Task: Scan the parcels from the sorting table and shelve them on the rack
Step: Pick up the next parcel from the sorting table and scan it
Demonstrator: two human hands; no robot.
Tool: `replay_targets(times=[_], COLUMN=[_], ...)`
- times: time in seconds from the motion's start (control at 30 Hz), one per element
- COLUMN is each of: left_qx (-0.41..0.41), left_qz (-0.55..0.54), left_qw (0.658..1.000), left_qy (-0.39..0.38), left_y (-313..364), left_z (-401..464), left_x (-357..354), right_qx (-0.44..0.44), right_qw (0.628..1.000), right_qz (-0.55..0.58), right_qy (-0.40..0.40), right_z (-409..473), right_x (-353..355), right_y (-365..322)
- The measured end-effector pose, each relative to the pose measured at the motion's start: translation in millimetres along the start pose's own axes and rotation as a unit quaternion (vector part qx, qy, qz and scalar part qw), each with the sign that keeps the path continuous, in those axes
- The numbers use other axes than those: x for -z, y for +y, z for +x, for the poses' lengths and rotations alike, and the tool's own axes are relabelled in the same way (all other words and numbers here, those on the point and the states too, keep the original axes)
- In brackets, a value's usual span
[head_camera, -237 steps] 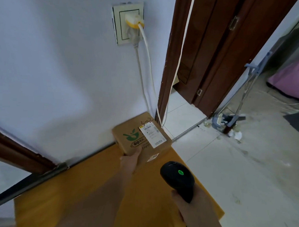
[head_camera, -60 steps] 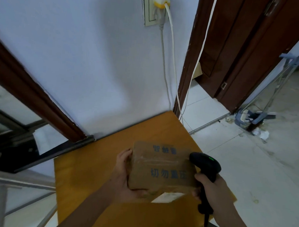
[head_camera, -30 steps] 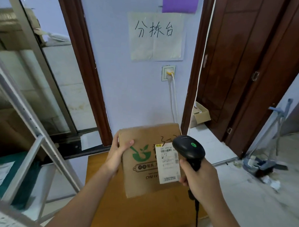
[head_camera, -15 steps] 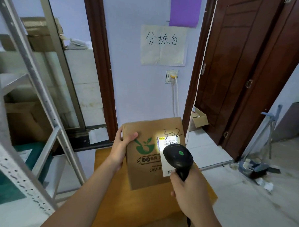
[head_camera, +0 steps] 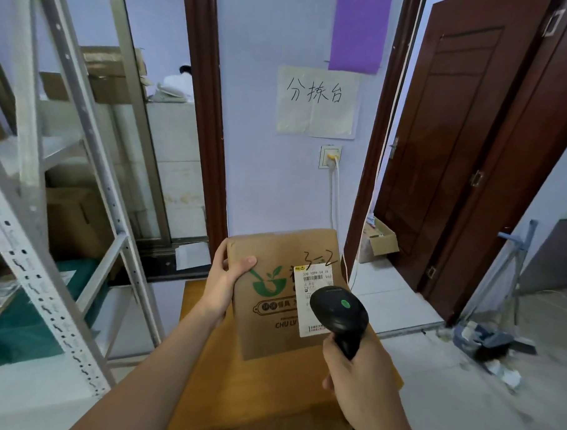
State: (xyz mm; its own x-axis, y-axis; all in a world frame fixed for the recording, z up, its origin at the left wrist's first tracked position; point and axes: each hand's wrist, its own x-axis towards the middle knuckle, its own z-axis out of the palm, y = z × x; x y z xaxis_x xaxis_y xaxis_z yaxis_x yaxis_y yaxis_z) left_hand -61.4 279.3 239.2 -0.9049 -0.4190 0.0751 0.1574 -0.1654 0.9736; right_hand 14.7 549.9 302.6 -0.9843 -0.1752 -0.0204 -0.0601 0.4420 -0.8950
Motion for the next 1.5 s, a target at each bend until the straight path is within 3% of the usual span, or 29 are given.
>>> replay_targets(times=[1.5], left_qx=[-0.026], left_qz=[-0.005], left_qw=[1.000], left_qy=[0.009], left_y=[1.1], left_z=[35.3], left_x=[15.3], right_qx=[0.001], right_qw=[0.999], right_qz=[0.034], right_qy=[0.004], right_z=[44.9], right_x=[-27.5], right_y=[0.1])
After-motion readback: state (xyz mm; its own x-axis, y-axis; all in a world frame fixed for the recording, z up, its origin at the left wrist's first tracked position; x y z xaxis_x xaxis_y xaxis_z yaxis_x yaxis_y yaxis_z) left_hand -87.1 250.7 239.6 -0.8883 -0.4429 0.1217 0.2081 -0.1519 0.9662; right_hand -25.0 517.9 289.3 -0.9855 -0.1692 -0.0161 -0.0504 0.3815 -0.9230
